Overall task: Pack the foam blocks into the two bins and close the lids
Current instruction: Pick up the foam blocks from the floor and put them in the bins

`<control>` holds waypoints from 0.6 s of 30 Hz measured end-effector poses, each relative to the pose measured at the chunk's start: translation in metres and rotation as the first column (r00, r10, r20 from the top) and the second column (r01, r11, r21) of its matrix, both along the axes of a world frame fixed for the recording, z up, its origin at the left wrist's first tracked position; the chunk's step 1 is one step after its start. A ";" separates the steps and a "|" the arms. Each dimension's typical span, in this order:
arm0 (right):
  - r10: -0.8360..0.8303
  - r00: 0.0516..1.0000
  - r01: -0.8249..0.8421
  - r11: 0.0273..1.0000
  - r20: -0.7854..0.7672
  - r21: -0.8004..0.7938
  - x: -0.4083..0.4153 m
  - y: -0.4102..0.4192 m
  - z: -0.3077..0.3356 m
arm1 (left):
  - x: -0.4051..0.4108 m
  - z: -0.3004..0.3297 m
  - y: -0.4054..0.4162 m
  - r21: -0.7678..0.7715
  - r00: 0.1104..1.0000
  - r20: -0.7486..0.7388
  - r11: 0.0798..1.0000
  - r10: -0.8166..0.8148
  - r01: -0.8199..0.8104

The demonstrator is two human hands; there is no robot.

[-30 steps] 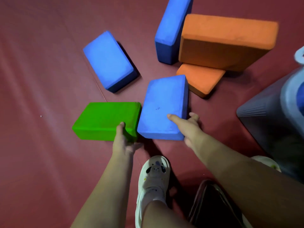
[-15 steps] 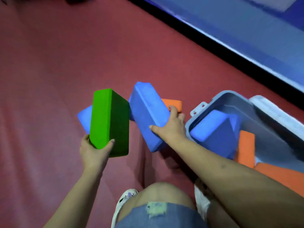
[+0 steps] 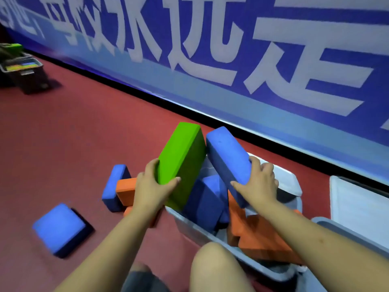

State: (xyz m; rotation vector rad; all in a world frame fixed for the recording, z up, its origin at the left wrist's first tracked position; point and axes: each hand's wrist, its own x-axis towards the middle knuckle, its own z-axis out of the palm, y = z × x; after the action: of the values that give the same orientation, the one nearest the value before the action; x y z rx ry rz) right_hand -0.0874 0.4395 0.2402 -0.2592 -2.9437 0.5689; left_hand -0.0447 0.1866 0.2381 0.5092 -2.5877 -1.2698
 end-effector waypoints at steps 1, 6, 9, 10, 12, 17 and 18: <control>-0.027 0.999 0.027 0.999 0.020 0.022 0.001 0.014 -0.004 | -0.006 0.001 0.016 0.023 0.999 0.025 0.999 -0.037 0.037; 0.148 0.953 -0.113 0.984 0.266 -0.141 0.008 0.058 -0.040 | -0.031 -0.017 0.078 0.271 0.951 0.286 0.962 -0.121 0.041; 0.252 0.856 -0.164 0.960 0.451 -0.226 0.009 0.064 -0.052 | -0.034 -0.028 0.098 0.375 0.869 0.464 0.927 -0.172 -0.016; 0.259 0.852 -0.168 0.958 0.455 -0.230 0.008 0.062 -0.052 | -0.036 -0.032 0.100 0.392 0.860 0.476 0.920 -0.184 -0.021; 0.285 0.856 -0.189 0.949 0.432 -0.252 0.002 0.053 -0.047 | -0.037 -0.033 0.093 0.414 0.879 0.448 0.909 -0.166 -0.040; 0.370 0.855 -0.268 0.915 0.363 -0.300 -0.012 0.000 -0.018 | -0.028 -0.016 0.050 0.563 0.905 0.398 0.819 -0.152 -0.110; 0.385 0.853 -0.285 0.909 0.352 -0.303 -0.013 -0.014 -0.013 | -0.025 -0.013 0.038 0.576 0.902 0.404 0.808 -0.149 -0.124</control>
State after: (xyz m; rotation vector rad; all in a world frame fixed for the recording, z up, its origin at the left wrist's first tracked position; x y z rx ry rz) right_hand -0.1007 0.4254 0.2274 0.1505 -3.3462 1.0403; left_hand -0.0695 0.2247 0.2256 0.9840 -2.4549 -2.2088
